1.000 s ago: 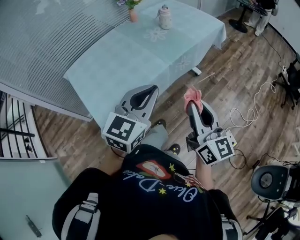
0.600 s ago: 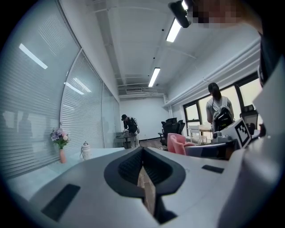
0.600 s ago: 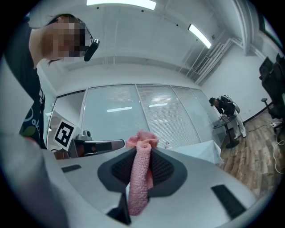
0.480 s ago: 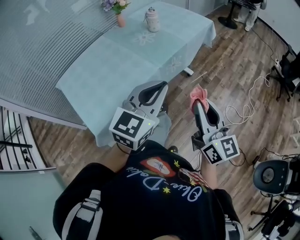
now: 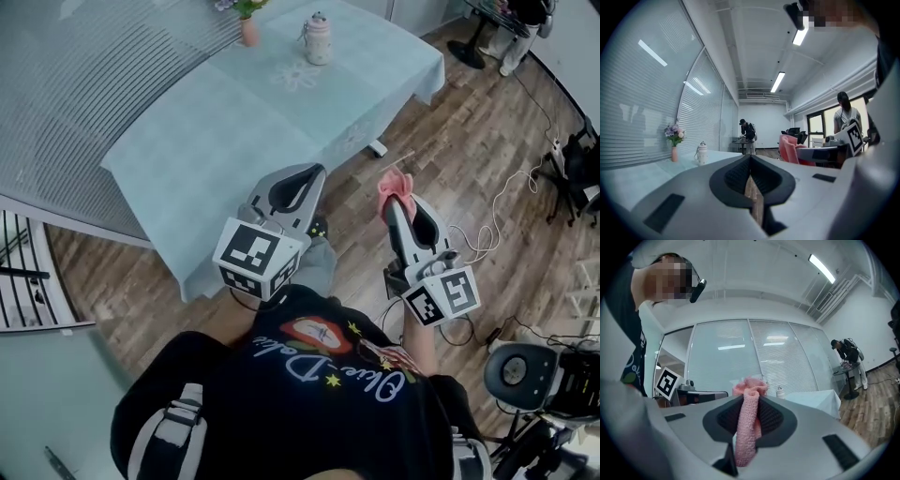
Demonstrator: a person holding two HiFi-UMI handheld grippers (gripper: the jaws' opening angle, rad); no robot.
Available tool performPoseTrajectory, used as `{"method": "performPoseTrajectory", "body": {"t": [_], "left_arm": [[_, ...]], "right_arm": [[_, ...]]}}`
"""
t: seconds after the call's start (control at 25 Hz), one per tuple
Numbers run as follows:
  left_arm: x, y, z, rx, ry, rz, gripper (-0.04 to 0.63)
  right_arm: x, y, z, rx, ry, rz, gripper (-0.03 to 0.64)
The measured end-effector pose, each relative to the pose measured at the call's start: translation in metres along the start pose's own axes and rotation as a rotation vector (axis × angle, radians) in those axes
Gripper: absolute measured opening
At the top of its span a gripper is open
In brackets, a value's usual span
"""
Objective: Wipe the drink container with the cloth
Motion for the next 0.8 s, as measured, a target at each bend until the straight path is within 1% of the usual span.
{"method": "performPoseTrajectory", "body": {"t": [0.24,0.48,0.6,0.8], "left_arm": [[-0.046,-0.009,0.035,0.01,0.012,-0.01,0.005],[-0.106,-0.009,0.073,0.024,-0.008,-0.019,0.005],[-0.128,-0.011,0.092,0.026,-0.004,-0.003,0.005],[-0.151,-0.011,0.136,0.047,0.033,0.005,0.005]], "right_arm": [[-0.038,0.0,-0.033,0.062,-0.011,0.044,0.061],[-0.088,0.006,-0.078,0.094,-0.038,0.073,0.063],[-0.119,0.009,-0.095,0.102,-0.024,0.092,0.063],[-0.175,0.011,-0.116,0.118,0.003,0.125,0.063]]}}
Point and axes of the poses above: the fingertips, and each gripper's own axes: x backward along the fingers, z to its left, y out of its top, the point moved 2 cm from there along x, backward along the fingers, and after that the axes turned 5 degrees about -x, right-handed, at the moved point
